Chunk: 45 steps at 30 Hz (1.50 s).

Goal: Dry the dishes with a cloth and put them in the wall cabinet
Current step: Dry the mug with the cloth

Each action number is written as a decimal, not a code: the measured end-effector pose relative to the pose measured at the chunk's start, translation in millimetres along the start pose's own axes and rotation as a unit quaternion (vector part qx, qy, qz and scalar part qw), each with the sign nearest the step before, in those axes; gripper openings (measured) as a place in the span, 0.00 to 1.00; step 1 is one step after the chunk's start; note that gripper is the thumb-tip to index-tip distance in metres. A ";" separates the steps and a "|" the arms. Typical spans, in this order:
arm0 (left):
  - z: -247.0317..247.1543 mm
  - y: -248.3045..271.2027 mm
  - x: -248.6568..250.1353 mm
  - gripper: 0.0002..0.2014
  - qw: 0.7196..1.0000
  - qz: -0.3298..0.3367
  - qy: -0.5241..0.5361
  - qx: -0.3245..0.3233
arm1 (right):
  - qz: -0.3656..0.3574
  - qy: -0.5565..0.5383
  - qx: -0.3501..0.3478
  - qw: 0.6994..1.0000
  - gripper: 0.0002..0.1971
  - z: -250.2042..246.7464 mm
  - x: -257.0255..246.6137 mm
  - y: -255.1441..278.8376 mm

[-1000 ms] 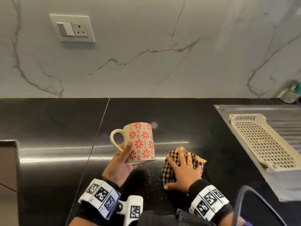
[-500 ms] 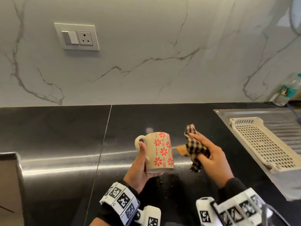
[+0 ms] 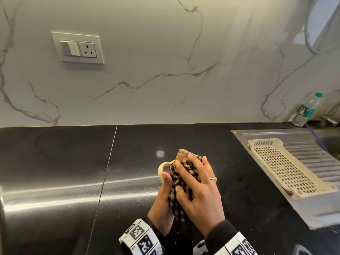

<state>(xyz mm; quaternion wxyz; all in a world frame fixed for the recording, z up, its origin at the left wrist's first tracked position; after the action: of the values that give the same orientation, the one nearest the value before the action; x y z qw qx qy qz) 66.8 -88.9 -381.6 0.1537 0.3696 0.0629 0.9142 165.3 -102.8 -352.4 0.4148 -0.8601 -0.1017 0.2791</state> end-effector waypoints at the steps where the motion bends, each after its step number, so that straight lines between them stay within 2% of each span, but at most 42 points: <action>1: 0.7 -0.7 0.9 0.48 1.000 0.015 -0.007 -0.001 | 0.021 -0.017 0.001 1.000 0.26 -0.6 1.5 -0.2; 4: 4.3 -0.3 5.5 0.46 0.996 0.065 -0.066 -0.007 | 0.126 -0.120 0.025 0.984 0.31 -4.9 4.7 -5.4; 7: 9.1 1.2 8.1 0.46 0.989 0.086 -0.120 -0.019 | 0.237 -0.257 0.078 0.934 0.31 -7.3 11.6 -11.4; 8: 10.5 0.6 8.7 0.47 0.988 0.089 -0.129 -0.016 | 0.243 -0.259 0.086 0.931 0.34 -7.8 11.3 -12.2; 10: 12.9 -0.8 9.4 0.50 0.988 0.091 -0.122 -0.007 | 0.215 -0.189 0.081 0.955 0.37 -8.5 3.1 -11.1; 12: 14.3 -1.9 9.7 0.52 0.992 0.082 -0.095 0.007 | 0.129 -0.068 0.079 0.986 0.38 -7.3 -5.8 -9.4; 14: 14.6 -2.7 8.4 0.52 0.995 0.064 -0.070 0.014 | 0.047 0.003 0.081 0.996 0.35 -4.8 -6.7 -8.7; 15: 14.5 -3.6 7.7 0.51 0.997 0.059 -0.057 0.012 | 0.049 -0.003 0.079 0.996 0.35 -4.8 -6.0 -10.6; 16: 14.8 -4.6 8.4 0.51 0.996 0.061 -0.056 0.012 | 0.083 -0.039 0.077 0.993 0.36 -6.4 -5.1 -13.6; 17: 16.3 -5.4 9.6 0.52 0.996 0.066 -0.059 0.009 | 0.141 -0.113 0.078 0.980 0.37 -8.3 -2.7 -16.2; 18: 17.3 -5.6 10.4 0.53 0.996 0.066 -0.061 0.008 | 0.207 -0.222 0.084 0.949 0.39 -9.5 0.7 -17.5; 20: 17.7 -6.5 12.4 0.54 0.996 0.050 -0.062 0.025 | 0.329 -0.428 0.076 0.839 0.44 -10.0 7.5 -19.7; 21: 17.3 -7.3 13.7 0.54 0.996 0.044 -0.065 0.037 | 0.359 -0.477 0.060 0.800 0.45 -10.4 10.4 -20.5; 22: 17.9 -7.4 15.8 0.53 0.995 0.043 -0.078 0.052 | 0.367 -0.495 0.042 0.787 0.46 -10.1 13.0 -21.5; 24: 19.9 -8.6 20.9 0.47 0.984 0.052 -0.135 0.099 | 0.372 -0.497 0.014 0.784 0.45 -7.5 17.4 -20.9; 26: 18.1 -14.6 26.5 0.36 0.967 0.078 -0.191 0.149 | 0.370 -0.483 0.015 0.793 0.46 -3.8 22.9 -18.1; 28: 16.3 -16.4 30.7 0.30 0.958 0.087 -0.211 0.175 | 0.323 -0.420 0.031 0.848 0.45 -3.8 25.8 -16.4; 31: 22.3 -8.8 37.2 0.30 0.977 0.008 -0.132 0.168 | 0.165 -0.288 0.033 0.943 0.40 -9.4 26.9 -16.3; 33: 21.5 -7.9 40.2 0.33 0.982 -0.004 -0.065 0.179 | 0.094 -0.253 0.032 0.962 0.38 -12.0 27.4 -17.4; 34: 21.0 -9.1 40.4 0.33 0.981 0.005 -0.041 0.188 | 0.094 -0.276 0.038 0.956 0.38 -13.0 26.7 -17.7; 35: 21.6 -10.6 40.0 0.33 0.981 0.012 -0.027 0.192 | 0.126 -0.332 0.042 0.934 0.37 -13.8 24.3 -18.4; 37: 24.4 -10.3 37.8 0.34 0.980 0.016 -0.017 0.198 | 0.216 -0.458 0.039 0.861 0.35 -12.3 22.7 -17.7; 38: 26.4 -9.3 36.7 0.35 0.980 0.015 -0.023 0.198 | 0.250 -0.491 0.040 0.834 0.35 -11.7 22.7 -17.2; 39: 29.8 -8.4 35.6 0.36 0.981 0.012 -0.037 0.189 | 0.271 -0.504 0.039 0.819 0.37 -11.5 23.2 -16.9; 40: 34.1 -6.8 34.3 0.38 0.980 0.011 -0.061 0.189 | 0.288 -0.507 0.037 0.812 0.40 -10.7 23.8 -16.4; 42: 39.9 -7.0 29.2 0.40 0.961 0.049 -0.140 0.231 | 0.310 -0.499 0.044 0.808 0.43 -9.0 22.7 -14.5; 44: 42.5 -5.3 25.1 0.42 0.919 0.134 -0.228 0.294 | 0.320 -0.488 0.070 0.809 0.43 -8.4 22.0 -12.4; 45: 43.2 -2.0 23.4 0.45 0.896 0.178 -0.271 0.303 | 0.320 -0.487 0.085 0.808 0.43 -7.9 21.8 -11.3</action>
<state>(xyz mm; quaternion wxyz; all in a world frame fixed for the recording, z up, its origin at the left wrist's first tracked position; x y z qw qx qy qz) 81.4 -79.2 -335.6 -0.1195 0.6364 0.2263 0.7277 188.4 -91.9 -348.3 0.2693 -0.5560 0.0150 0.7862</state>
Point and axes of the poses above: each hand's wrist, its own y-axis away from the middle knuckle, its own z-axis out of the palm, x = y × z, the point moved 1 cm from there along -y, towards the middle knuckle, and after that the axes turned 15 degrees about x, right-handed, at the moved point
